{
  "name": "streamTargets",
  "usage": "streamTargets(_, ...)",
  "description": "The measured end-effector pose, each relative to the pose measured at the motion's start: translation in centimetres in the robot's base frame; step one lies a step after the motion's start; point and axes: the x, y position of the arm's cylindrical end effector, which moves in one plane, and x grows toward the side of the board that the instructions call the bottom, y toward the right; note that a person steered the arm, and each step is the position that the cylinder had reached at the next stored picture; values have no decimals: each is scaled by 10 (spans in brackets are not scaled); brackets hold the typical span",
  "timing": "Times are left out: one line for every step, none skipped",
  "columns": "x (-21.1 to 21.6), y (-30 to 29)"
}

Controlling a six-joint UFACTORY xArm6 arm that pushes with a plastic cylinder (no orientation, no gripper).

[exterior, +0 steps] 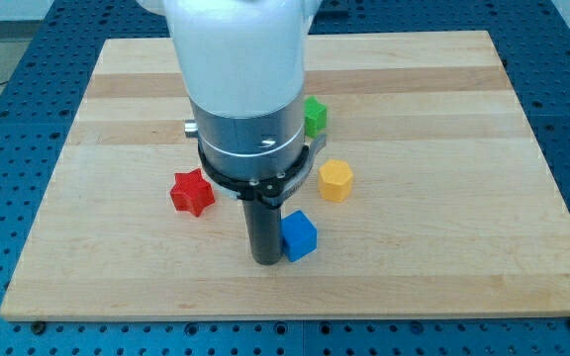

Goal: Slightly push the blue cube to the bottom of the board

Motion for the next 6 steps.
streamTargets(-1,-26)
streamTargets(-18,-32)
streamTargets(-40,-25)
streamTargets(-42,10)
streamTargets(-34,52)
streamTargets(-37,45)
